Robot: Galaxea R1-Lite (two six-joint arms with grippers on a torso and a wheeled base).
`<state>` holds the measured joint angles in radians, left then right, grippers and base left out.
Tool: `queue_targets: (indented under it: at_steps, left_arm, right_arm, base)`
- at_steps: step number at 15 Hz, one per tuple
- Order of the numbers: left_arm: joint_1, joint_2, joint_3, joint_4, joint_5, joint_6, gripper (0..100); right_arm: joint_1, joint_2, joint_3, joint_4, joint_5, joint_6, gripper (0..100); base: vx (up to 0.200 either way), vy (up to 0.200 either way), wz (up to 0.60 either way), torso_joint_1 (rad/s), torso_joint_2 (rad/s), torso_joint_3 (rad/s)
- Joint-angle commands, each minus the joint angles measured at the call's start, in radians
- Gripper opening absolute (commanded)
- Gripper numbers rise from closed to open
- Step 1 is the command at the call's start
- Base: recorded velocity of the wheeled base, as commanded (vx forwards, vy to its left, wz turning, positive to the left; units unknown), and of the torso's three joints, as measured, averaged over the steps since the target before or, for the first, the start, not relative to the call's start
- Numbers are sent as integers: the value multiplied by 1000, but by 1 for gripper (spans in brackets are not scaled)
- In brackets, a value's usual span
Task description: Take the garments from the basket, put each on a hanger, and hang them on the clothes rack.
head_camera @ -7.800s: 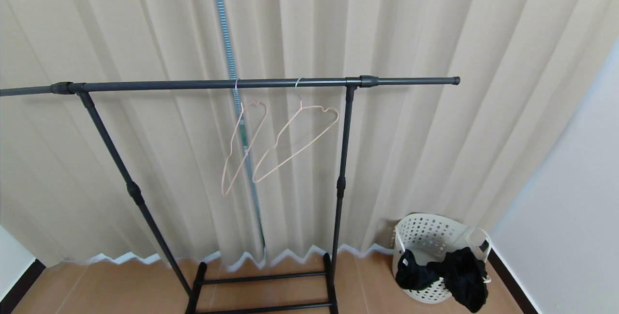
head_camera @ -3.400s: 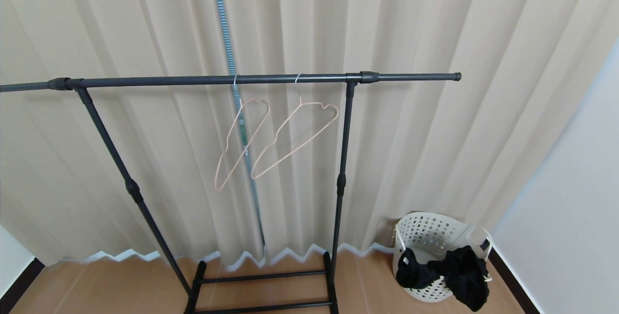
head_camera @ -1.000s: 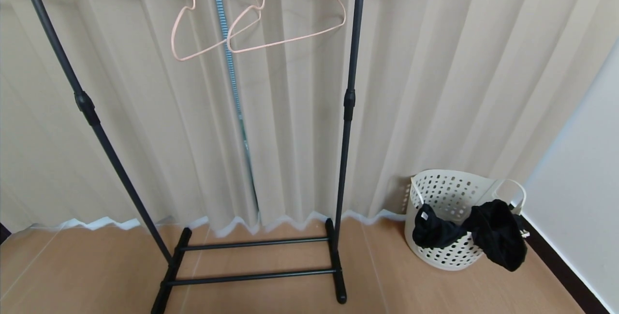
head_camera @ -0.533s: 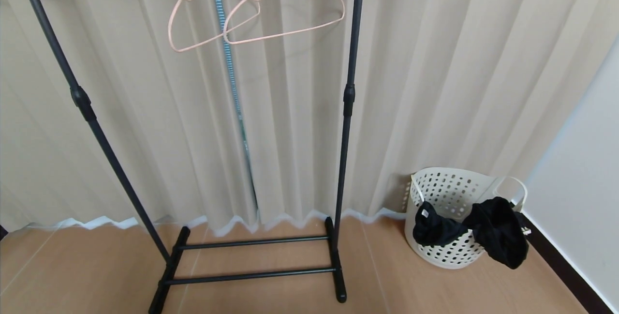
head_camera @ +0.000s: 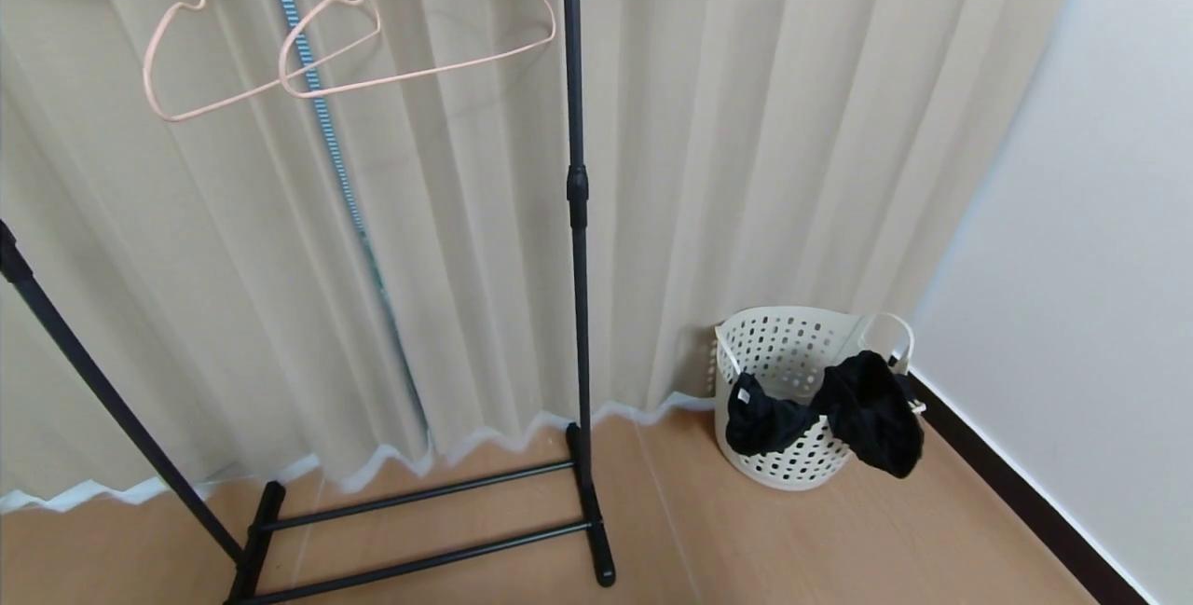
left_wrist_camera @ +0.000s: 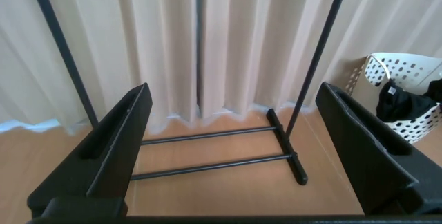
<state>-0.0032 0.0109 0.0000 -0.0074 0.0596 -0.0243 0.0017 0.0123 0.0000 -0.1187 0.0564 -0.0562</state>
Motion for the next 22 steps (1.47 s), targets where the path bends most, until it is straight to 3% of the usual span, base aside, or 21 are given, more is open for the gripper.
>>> queue_targets:
  at_steps: [1, 4, 7, 12, 22]
  left_arm:
    - [0, 1, 0, 0, 0, 0, 100]
    - [0, 1, 0, 0, 0, 0, 100]
    - [0, 1, 0, 0, 0, 0, 100]
    - [0, 1, 0, 1, 0, 0, 100]
    - [0, 1, 0, 1, 0, -2, 100]
  right_arm:
    - [0, 0, 0, 1, 0, -1, 100]
    - [0, 0, 0, 1, -1, 1, 100]
    - [1, 0, 0, 1, -1, 1, 100]
    - [1, 0, 0, 1, -1, 1, 100]
    - [1, 0, 0, 1, -1, 1, 100]
  base:
    - [0, -200, 0, 2, -2, -2]
    - [0, -200, 0, 2, 9, 5]
    - [200, -200, 0, -1, 5, 4]
    - [200, 0, -360, 0, 5, 2]
    - [200, 0, 0, 2, 3, 2]
